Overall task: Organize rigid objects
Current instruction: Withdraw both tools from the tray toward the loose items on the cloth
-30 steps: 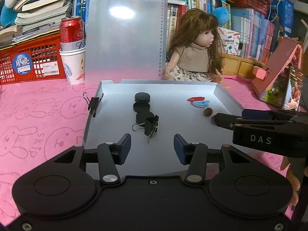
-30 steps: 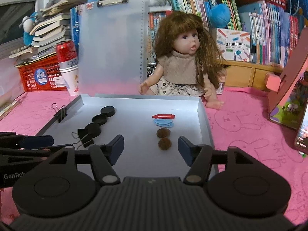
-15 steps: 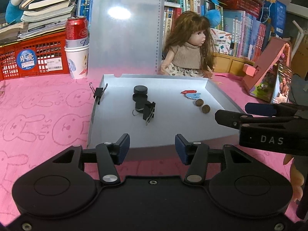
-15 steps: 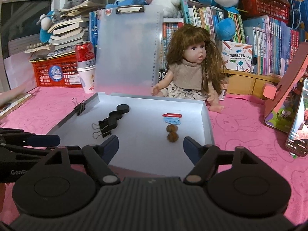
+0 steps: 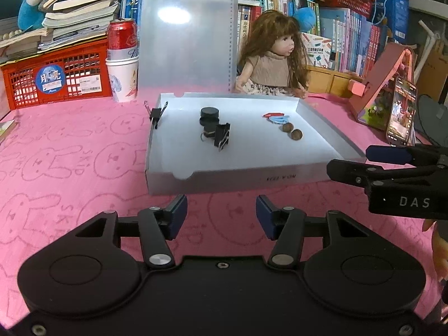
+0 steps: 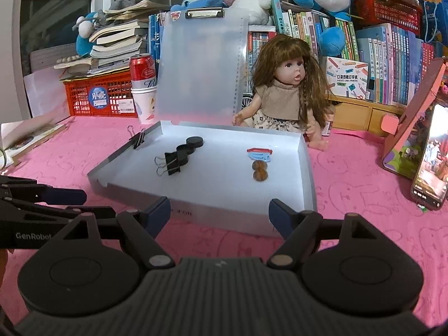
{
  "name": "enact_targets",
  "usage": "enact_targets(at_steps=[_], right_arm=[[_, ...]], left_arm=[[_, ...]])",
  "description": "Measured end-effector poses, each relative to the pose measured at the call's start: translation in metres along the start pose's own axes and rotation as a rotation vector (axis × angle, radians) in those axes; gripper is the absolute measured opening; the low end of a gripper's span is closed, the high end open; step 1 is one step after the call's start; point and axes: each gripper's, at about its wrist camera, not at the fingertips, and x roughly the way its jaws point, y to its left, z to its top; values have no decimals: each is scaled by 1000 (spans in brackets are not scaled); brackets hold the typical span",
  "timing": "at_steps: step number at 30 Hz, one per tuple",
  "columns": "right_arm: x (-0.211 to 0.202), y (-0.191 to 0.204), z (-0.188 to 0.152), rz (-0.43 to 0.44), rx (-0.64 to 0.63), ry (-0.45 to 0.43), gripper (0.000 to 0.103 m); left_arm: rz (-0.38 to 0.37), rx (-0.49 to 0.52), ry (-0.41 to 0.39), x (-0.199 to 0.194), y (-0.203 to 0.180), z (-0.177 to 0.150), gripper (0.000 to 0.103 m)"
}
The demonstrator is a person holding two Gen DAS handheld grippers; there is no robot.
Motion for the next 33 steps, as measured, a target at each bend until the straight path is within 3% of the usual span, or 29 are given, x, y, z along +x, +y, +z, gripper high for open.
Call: enact_targets(at_steps=[33], right_arm=[[-30, 0, -48, -2, -33, 19, 88]], left_arm=[[16, 20, 27, -22, -1, -40, 55]])
